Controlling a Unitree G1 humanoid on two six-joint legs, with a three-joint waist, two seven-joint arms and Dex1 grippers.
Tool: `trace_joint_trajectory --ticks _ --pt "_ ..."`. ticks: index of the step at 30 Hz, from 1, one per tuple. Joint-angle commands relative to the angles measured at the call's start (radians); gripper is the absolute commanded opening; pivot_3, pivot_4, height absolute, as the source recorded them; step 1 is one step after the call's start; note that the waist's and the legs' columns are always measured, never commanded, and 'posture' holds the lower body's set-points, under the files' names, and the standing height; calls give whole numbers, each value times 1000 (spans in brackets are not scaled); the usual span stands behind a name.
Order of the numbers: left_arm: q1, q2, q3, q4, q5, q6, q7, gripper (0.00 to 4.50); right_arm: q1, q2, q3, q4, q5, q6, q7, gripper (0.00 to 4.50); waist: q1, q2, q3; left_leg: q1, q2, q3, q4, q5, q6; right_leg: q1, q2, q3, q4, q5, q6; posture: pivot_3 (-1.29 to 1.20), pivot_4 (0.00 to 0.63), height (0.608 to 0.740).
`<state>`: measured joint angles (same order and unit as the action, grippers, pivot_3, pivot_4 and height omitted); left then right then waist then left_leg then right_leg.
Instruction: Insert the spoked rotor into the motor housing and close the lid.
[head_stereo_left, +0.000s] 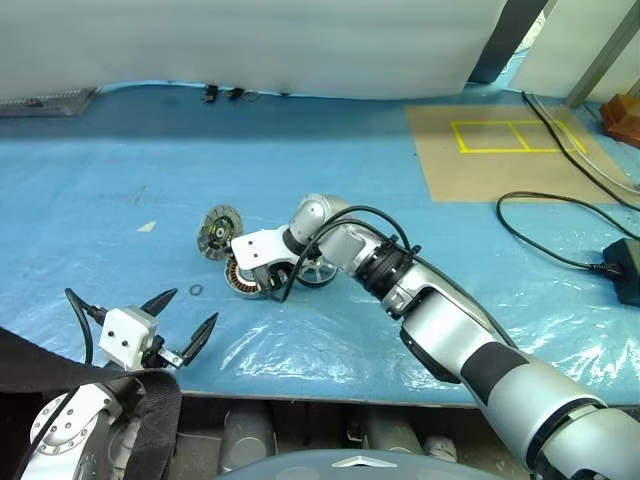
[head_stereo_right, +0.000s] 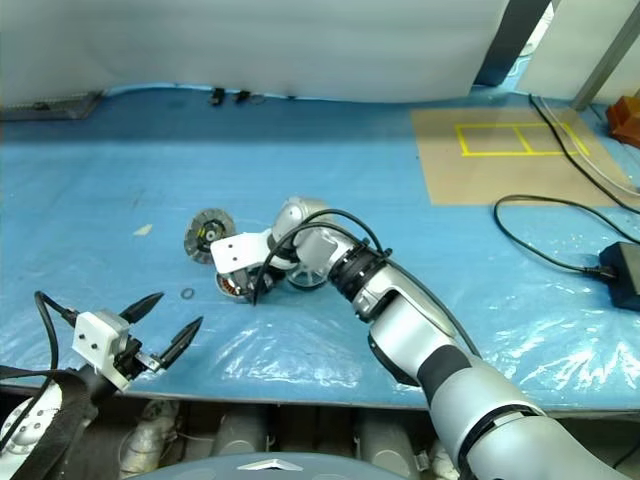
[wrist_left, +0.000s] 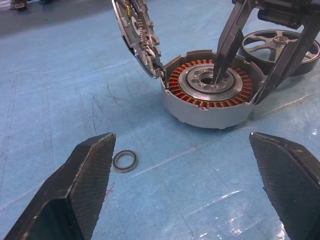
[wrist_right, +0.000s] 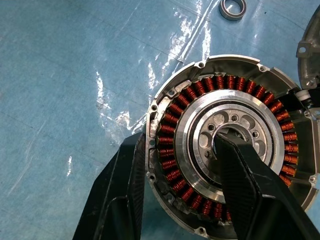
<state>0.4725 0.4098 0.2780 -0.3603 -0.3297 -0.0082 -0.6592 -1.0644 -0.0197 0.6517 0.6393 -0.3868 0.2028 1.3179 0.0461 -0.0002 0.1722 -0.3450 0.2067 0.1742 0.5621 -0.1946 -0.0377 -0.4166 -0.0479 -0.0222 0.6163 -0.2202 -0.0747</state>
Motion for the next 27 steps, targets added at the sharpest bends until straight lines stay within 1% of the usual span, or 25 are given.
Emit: trace_joint_trajectory --ticks 1,6,11,15,18,20,22,24,26,27 --pt "-3 11 0 -9 5 -23 -2 4500 38 -13 17 -10 14 38 37 2161 0 0 0 0 0 0 0 0 0 0 0 0 0 0 0 0 150 740" --pt "-4 17 1 -8 3 -18 -7 4500 55 -15 -7 -100 63 90 68 3769 -4 -1 0 -2 0 0 0 0 0 -2 0 0 0 0 0 0 150 740" --pt "-10 22 5 -10 -4 -9 -9 4500 51 -41 -36 -209 119 145 93 3769 -4 -3 1 -5 1 0 0 0 0 -5 1 0 0 0 0 0 150 740" --pt "-26 16 10 10 -5 -16 0 4500 33 -52 -103 -280 195 157 76 3769 -5 -4 2 -6 1 1 0 0 0 -6 2 0 0 0 -1 0 150 740" --pt "-43 4 19 18 -13 -17 17 4500 40 -44 -162 -305 254 151 40 3769 -5 -4 2 -5 2 1 0 0 0 -6 2 0 1 0 -1 0 150 740" --pt "-53 -6 26 19 -22 -18 31 4500 61 -59 -191 -319 276 93 5 3769 -5 -5 1 -5 2 1 0 0 0 -6 2 0 1 0 -1 0 150 740" --pt "-58 -21 37 22 -31 -21 52 4500 95 -76 -224 -343 303 74 -26 3769 -5 -6 1 -5 2 1 0 0 0 -6 2 0 0 0 -1 0 150 740" --pt "-54 -32 47 29 -24 -22 73 4500 135 -95 -265 -384 340 104 -52 3392 -4 -8 1 -6 1 1 0 0 0 -6 2 0 0 0 -1 0 150 740" --pt "-42 -41 51 27 -25 -13 91 4500 180 -119 -288 -431 356 105 -85 2881 -4 -9 1 -6 1 1 0 0 0 -6 2 0 0 0 -1 0 150 740" --pt "-38 -46 52 28 -25 -1 102 4500 203 -122 -307 -453 367 101 -117 2504 -4 -10 1 -6 1 1 0 0 0 -6 2 0 0 0 -1 0 150 740"
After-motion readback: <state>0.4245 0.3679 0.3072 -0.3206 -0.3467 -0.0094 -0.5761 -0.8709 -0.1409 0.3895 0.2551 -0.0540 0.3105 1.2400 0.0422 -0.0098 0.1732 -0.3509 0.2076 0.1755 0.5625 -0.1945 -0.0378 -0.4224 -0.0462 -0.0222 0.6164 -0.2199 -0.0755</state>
